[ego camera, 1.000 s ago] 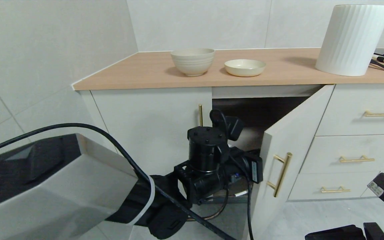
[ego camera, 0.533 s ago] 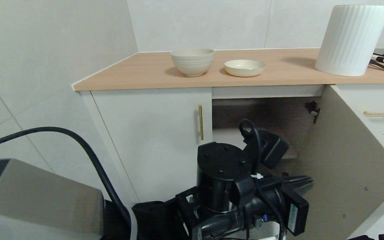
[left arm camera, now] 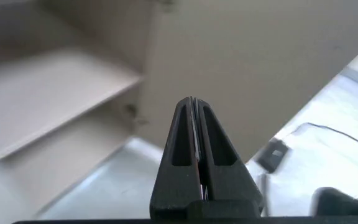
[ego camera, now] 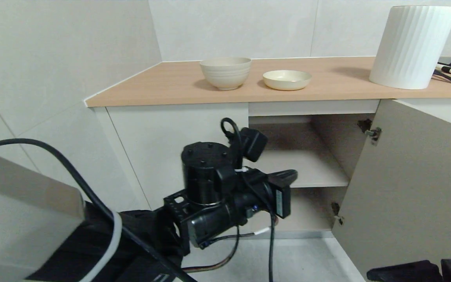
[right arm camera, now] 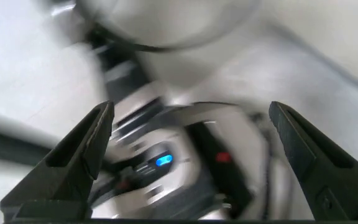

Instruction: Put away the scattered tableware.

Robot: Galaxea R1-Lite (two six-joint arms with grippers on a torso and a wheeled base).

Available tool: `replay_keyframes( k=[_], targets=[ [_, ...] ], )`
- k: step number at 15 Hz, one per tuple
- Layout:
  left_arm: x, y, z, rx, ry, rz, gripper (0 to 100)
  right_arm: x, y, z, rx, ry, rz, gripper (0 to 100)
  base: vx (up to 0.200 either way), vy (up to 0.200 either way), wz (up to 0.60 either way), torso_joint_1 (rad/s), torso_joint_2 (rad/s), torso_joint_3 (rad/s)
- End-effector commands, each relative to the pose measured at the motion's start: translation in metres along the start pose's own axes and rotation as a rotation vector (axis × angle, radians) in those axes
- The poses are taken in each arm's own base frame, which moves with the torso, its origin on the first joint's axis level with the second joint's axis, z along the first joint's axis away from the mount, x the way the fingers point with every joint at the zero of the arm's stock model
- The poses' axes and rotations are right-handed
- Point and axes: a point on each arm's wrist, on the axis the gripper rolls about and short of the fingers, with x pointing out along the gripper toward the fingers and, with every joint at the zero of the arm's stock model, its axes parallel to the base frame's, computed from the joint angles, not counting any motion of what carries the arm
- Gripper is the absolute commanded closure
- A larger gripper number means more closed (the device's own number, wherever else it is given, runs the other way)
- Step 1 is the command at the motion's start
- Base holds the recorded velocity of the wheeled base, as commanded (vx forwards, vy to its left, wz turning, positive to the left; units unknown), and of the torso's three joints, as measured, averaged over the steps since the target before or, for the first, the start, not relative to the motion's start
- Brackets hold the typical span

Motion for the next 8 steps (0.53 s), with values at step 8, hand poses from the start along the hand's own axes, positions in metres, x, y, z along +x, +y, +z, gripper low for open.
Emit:
replay_keyframes(
  k=[8],
  targets=[
    [-0.161,0.075,0.061,-0.038,-0.075,0.438,100,0.054,-0.039,0.071,0.036,-0.053,-0.252,0,0.000,0.000,0.00,0.000,0.00,0.000]
  ],
)
